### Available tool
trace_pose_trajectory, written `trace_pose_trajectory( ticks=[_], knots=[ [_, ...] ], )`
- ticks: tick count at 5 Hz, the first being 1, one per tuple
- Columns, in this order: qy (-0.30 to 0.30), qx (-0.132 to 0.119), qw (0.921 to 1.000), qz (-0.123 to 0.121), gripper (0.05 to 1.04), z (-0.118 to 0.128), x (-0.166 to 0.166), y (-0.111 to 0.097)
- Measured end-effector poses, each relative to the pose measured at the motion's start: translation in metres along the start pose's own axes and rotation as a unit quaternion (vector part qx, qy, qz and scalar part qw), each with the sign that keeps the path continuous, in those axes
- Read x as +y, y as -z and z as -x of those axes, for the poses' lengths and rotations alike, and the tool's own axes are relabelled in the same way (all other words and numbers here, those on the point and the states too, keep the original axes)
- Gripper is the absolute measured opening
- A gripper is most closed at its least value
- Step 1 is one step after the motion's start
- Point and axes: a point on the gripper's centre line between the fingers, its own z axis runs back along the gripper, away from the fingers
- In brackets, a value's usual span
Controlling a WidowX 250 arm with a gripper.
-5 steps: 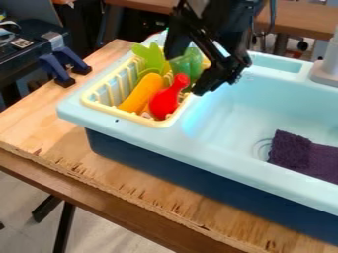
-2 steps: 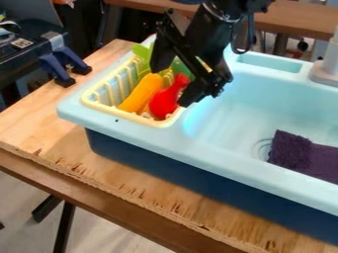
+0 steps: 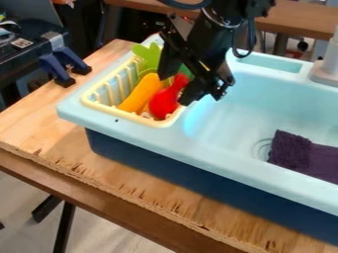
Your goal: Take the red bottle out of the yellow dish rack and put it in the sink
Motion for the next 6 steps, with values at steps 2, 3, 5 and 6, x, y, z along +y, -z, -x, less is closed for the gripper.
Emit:
trace_pose_trajectory(
  ticks=[2, 3, 5, 6],
  knots=[
    [-0.004, -0.016, 0.9997, 0.017, 0.336, 0.003, 0.000, -0.007],
    [-0.018, -0.052, 0.9976, 0.043, 0.336, 0.008, 0.005, -0.014],
    [-0.018, -0.187, 0.9801, 0.065, 0.336, -0.002, 0.013, -0.062],
    [0.007, -0.252, 0.9647, 0.077, 0.336, -0.019, 0.008, -0.092]
  ],
)
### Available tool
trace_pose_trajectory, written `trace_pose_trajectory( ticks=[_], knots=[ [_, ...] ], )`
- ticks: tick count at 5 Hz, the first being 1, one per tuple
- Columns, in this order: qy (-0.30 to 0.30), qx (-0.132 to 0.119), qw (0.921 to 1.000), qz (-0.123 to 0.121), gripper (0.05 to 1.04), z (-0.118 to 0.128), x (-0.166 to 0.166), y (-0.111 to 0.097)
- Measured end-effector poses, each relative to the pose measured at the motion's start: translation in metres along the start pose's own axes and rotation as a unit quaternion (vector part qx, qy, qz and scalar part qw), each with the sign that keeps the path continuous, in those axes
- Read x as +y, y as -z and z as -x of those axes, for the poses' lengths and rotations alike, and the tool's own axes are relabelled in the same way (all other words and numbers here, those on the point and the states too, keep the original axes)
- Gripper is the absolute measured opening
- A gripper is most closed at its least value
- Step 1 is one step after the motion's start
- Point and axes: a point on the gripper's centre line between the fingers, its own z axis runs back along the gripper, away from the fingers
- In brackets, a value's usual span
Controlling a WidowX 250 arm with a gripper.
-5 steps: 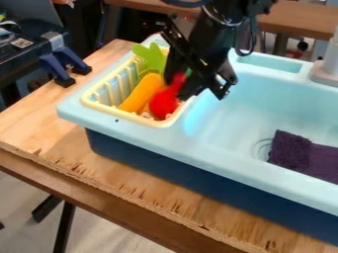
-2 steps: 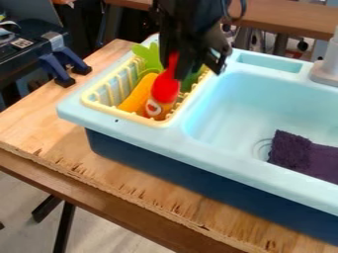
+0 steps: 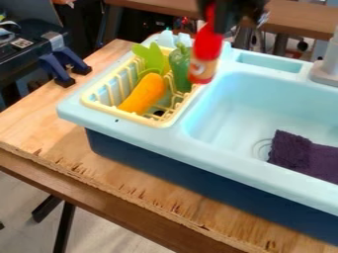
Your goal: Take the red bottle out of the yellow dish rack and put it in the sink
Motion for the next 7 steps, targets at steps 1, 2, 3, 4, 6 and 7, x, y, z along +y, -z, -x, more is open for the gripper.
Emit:
trace_pose_trajectory(
  ticks=[1, 2, 3, 4, 6, 7],
  knots=[
    [0.017, -0.018, 0.9994, 0.026, 0.336, -0.009, -0.010, 0.001],
    [0.038, -0.026, 0.9978, 0.047, 0.336, -0.019, -0.019, 0.001],
    [0.011, 0.013, 0.9938, 0.110, 0.336, -0.010, -0.026, 0.019],
    [-0.043, 0.035, 0.9850, 0.163, 0.336, 0.003, -0.025, 0.030],
    [-0.133, 0.101, 0.9649, 0.203, 0.336, 0.030, -0.026, 0.042],
    [-0.123, 0.167, 0.9594, 0.191, 0.336, 0.042, -0.039, 0.050]
  ],
)
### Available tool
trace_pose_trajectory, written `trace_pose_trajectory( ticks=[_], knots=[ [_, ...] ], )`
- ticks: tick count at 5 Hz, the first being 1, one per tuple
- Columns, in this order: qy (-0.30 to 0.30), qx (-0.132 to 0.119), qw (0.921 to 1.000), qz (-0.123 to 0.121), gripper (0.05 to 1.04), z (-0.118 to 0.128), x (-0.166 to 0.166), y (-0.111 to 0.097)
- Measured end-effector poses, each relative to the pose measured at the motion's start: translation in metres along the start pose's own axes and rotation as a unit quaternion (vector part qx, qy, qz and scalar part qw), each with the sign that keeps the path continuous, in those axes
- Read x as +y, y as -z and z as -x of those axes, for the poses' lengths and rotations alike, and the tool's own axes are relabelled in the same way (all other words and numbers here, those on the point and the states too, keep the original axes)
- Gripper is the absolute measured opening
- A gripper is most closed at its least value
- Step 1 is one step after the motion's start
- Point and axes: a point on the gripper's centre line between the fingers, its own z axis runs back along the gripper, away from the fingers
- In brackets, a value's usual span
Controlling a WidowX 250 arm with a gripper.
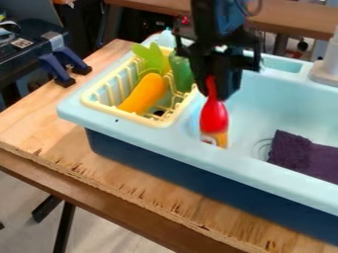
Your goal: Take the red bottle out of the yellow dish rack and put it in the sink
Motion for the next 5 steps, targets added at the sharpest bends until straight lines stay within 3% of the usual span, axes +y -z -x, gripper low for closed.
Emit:
trace_pose_trajectory(
  ticks=[1, 3, 4, 5],
  knots=[
    [0.018, 0.028, 0.9990, -0.029, 0.336, -0.001, -0.011, 0.001],
    [0.027, 0.057, 0.9970, -0.046, 0.337, 0.005, -0.017, 0.009],
    [0.027, 0.052, 0.9971, -0.048, 0.336, 0.012, -0.017, 0.012],
    [0.014, 0.030, 0.9990, -0.031, 0.398, 0.020, -0.012, 0.009]
  ],
)
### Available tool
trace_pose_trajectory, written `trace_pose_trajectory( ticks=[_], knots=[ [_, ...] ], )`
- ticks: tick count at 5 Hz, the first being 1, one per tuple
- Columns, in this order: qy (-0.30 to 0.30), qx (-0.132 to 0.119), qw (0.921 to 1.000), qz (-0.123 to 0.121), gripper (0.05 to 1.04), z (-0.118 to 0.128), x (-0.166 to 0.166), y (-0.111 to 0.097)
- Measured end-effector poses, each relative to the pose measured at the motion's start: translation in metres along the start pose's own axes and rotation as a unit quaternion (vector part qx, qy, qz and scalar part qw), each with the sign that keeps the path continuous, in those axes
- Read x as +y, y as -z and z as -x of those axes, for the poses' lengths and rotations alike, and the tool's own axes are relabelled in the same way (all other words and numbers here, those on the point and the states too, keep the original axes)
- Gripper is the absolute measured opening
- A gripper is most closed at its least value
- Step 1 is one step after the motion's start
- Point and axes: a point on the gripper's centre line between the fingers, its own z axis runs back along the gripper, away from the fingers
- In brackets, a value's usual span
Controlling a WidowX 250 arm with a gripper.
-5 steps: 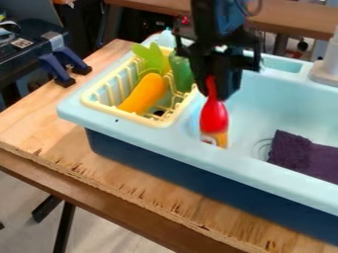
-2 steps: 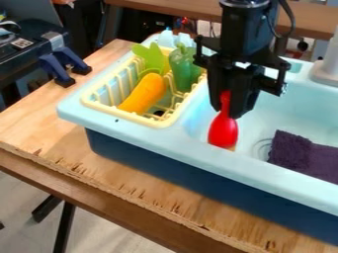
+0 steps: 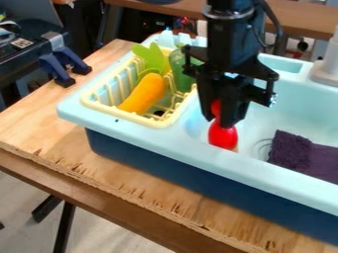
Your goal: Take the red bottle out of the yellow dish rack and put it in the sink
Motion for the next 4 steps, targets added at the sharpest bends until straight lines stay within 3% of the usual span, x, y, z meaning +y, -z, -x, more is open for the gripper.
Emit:
trace_pose_trajectory(
  ticks=[1, 2, 4],
  knots=[
    [-0.016, -0.017, 0.9994, 0.025, 0.713, 0.003, 0.004, 0.000],
    [-0.017, -0.030, 0.9990, 0.029, 0.985, 0.003, 0.003, -0.004],
    [-0.001, -0.045, 0.9985, 0.032, 1.004, -0.003, 0.001, -0.011]
  ],
)
